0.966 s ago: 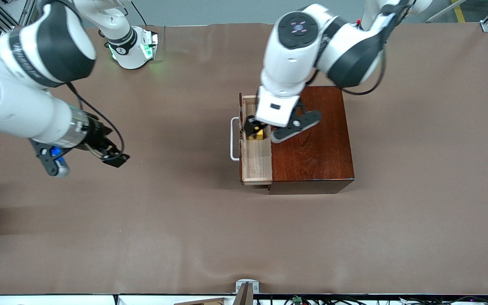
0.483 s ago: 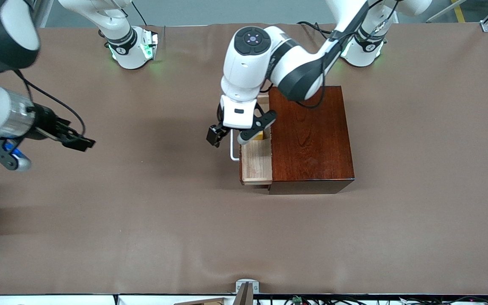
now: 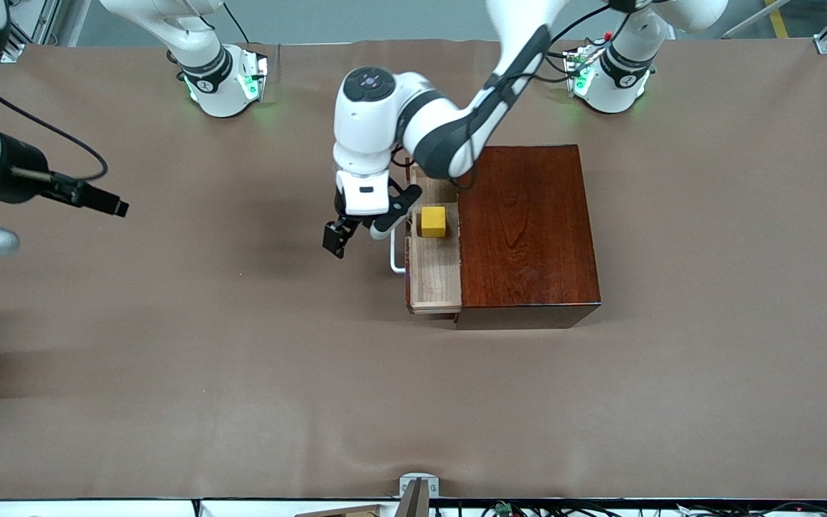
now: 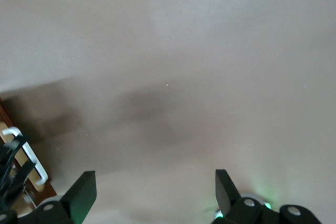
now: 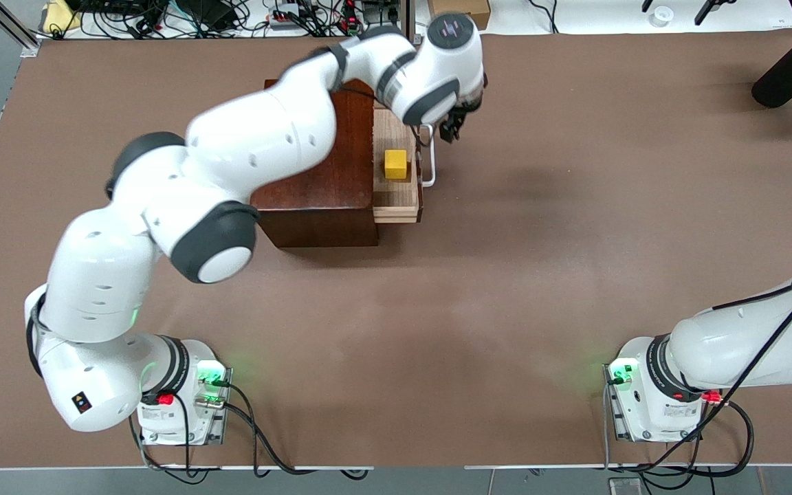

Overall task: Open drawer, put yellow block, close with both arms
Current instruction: 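Push the drawer front with the left gripper into the box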

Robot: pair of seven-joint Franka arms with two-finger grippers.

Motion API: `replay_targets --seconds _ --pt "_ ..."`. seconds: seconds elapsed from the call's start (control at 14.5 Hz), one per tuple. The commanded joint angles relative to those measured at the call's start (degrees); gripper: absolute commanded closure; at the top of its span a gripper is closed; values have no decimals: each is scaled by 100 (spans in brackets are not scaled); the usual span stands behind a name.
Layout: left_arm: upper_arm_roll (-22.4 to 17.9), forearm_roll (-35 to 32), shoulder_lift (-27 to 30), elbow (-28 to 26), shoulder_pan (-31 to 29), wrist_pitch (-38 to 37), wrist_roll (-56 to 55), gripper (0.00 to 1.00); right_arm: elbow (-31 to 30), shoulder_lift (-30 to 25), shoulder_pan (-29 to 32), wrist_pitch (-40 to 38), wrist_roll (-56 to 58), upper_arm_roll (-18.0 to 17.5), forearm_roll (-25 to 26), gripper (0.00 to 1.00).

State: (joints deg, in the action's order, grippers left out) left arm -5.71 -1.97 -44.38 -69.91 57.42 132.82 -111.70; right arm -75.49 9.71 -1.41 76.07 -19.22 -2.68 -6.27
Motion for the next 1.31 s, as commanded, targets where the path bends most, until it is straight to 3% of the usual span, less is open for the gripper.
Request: replay_targets --seconds 0.0,0.21,0.48,1.24 --pt "-167 31 -333 294 146 95 -247 0 -482 -504 141 56 1073 -75 135 0" --pt "-325 -66 -509 232 322 -238 -431 0 -772 -812 229 92 1403 -75 162 0" --pt "-387 -303 -484 206 349 -975 -485 0 -1669 -1462 299 663 1893 -66 162 0" --pt "-817 -348 -325 188 296 -2286 -484 0 -1749 -1437 511 725 2431 -84 179 0"
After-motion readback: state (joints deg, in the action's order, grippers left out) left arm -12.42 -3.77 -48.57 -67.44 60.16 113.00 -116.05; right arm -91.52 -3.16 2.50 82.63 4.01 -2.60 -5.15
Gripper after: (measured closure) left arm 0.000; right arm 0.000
